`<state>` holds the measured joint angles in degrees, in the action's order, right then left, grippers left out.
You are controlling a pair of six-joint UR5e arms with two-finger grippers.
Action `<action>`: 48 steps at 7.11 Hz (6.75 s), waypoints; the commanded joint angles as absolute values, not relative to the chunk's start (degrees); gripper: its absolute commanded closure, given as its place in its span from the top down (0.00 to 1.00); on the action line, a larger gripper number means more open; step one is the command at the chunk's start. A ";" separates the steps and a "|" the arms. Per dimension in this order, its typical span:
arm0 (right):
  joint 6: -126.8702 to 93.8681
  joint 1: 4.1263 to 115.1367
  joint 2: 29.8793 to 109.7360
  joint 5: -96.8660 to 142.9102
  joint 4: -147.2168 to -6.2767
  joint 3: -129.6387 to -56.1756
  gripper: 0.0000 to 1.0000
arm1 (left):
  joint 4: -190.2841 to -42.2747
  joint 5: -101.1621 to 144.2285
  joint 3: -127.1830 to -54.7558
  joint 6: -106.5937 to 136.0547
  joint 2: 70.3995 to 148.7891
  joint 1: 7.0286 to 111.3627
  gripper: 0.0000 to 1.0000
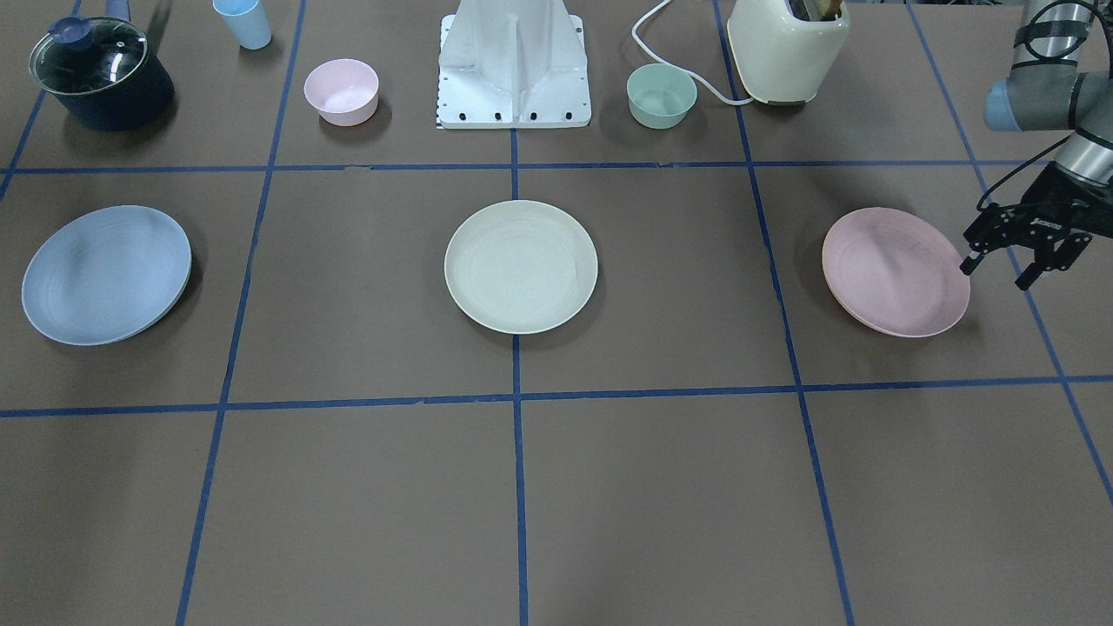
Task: Stack three plates with pink and blue
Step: 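Reach the left gripper to the pink plate rim and grasp it, then carry the pink plate with the left gripper onto the cream plate, then open the left gripper and withdraw it while the right gripper reaches the blue plate, then grasp the light blue plate rim with the right gripper, then carry the blue plate with the right gripper onto the pink plate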
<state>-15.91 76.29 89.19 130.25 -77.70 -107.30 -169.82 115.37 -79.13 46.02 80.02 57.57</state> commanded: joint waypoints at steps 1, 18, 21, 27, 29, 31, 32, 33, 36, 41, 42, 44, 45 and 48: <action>-15.91 76.29 89.21 130.25 -77.70 -107.23 1.00 | -169.89 113.38 -78.84 48.77 79.98 53.28 0.42; -16.00 76.29 89.65 130.43 -77.70 -107.31 1.00 | -123.57 103.29 -101.43 81.03 112.93 29.02 0.00; -16.00 76.29 89.65 130.43 -77.70 -107.31 1.00 | -123.49 103.01 -101.08 81.12 112.94 28.04 0.26; -27.28 69.55 91.56 128.60 -72.47 -107.49 1.00 | -112.55 108.17 -107.90 62.57 110.75 36.61 1.00; -45.89 58.33 101.72 118.70 -48.98 -107.14 1.00 | -108.64 115.36 -112.83 42.91 103.67 46.61 1.00; -46.85 55.46 109.40 116.28 -38.72 -105.48 1.00 | -108.20 120.40 -111.28 17.08 97.24 61.02 1.00; -46.93 55.37 109.86 116.37 -32.67 -100.51 0.99 | -108.28 121.63 -110.83 11.40 95.12 64.65 1.00; -47.19 55.28 109.86 116.19 -24.52 -94.11 0.96 | -108.37 123.03 -110.74 8.73 94.14 66.08 1.00; -49.13 54.41 109.78 116.10 -21.45 -90.80 0.69 | -108.72 123.49 -111.09 8.70 93.08 66.27 1.00; -49.13 52.03 109.51 113.99 -21.53 -89.56 0.00 | -108.98 123.57 -111.36 9.23 91.93 66.18 1.00; -49.13 52.12 108.99 114.60 -21.62 -90.52 0.00 | -108.98 123.57 -111.36 9.23 91.93 66.18 1.00; -49.31 52.21 106.10 116.96 -25.11 -94.72 0.00 | -108.98 123.57 -111.36 9.32 91.93 66.18 1.00; -51.83 52.21 102.52 117.42 -32.01 -99.36 0.00 | -108.98 123.57 -111.18 9.32 91.93 66.18 1.00; -65.43 47.67 89.69 116.73 -50.42 -111.51 0.00 | -108.98 123.57 -111.27 9.84 91.93 66.18 1.00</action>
<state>-59.86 50.75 95.13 117.35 -44.58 -107.70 -108.98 123.57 -111.21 9.62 91.93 66.18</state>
